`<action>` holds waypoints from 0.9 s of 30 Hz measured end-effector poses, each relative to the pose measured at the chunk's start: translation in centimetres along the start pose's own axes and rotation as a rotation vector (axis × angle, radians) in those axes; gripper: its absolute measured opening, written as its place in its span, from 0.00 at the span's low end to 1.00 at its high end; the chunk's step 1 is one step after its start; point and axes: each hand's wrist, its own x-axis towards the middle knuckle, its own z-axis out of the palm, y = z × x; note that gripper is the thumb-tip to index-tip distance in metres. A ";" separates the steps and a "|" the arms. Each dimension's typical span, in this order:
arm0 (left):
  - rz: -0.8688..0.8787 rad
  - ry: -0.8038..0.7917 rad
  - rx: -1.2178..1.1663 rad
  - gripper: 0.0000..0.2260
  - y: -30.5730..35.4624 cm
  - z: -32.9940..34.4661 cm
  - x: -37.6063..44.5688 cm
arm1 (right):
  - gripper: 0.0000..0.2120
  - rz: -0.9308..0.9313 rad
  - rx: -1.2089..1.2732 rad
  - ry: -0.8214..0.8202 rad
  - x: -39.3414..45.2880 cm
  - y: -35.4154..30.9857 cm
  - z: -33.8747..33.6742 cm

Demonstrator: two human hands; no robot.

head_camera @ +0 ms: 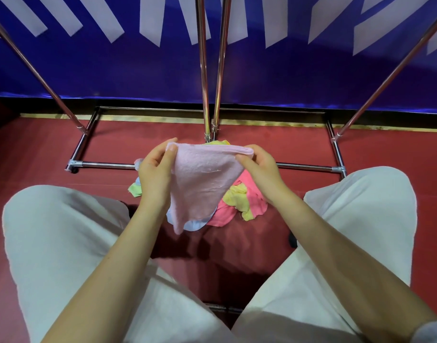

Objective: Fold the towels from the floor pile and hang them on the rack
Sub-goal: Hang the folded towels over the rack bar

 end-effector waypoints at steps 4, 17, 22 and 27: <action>-0.087 0.021 -0.094 0.10 -0.5 0.7 -0.4 | 0.06 -0.007 -0.063 0.035 -0.1 0.1 0.1; -0.329 0.161 -0.210 0.06 -1.1 3.3 -1.4 | 0.13 0.055 -0.201 0.265 0.1 0.8 2.4; -0.283 0.171 -0.197 0.07 -0.4 4.0 -1.7 | 0.20 -0.014 -0.291 0.312 0.0 1.0 2.6; -0.283 0.157 -0.182 0.06 -1.1 4.7 -2.3 | 0.21 0.065 -0.274 0.370 -0.2 1.1 2.4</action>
